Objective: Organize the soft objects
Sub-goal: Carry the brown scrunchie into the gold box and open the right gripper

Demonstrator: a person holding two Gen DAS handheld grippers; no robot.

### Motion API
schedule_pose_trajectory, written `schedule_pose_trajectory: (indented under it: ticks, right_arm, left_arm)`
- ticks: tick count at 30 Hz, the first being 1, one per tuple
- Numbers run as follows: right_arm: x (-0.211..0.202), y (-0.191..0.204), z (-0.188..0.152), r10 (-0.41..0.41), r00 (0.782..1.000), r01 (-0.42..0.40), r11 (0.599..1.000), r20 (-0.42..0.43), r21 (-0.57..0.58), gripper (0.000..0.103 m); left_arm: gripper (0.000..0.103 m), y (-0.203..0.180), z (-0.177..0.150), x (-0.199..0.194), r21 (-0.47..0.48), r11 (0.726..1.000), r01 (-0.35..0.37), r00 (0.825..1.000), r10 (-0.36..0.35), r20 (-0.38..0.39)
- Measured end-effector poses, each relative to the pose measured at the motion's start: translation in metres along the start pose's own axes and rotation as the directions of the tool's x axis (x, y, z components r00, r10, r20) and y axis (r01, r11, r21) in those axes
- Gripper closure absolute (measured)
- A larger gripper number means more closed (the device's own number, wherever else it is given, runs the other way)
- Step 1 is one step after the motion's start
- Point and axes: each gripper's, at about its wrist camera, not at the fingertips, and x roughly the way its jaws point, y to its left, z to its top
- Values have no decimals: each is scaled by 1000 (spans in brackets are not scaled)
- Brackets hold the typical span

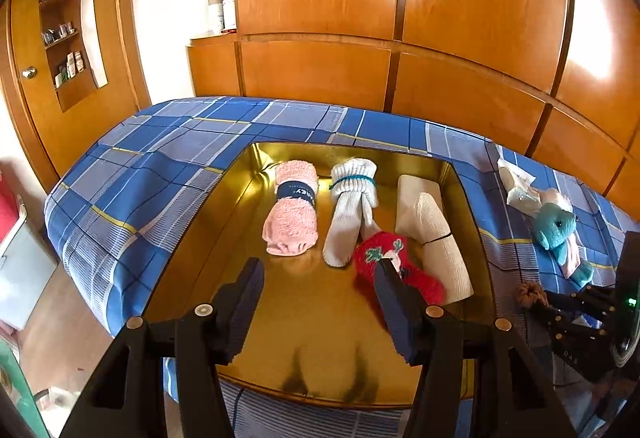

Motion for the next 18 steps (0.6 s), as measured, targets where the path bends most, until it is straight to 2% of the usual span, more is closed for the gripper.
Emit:
schedule_pose_trajectory:
  ticks: [12,18]
  right_arm:
    - [2,6,5,-64,997,65,997,-42,43,85]
    - [-5,-1,13,-28,998,35,990,-55,134,85]
  left_arm:
    - [45,13,-11,-8,-12,1000,6,1000,-6,1]
    - [45,24,-14,-10,-27,1000,-7,1000,7,1]
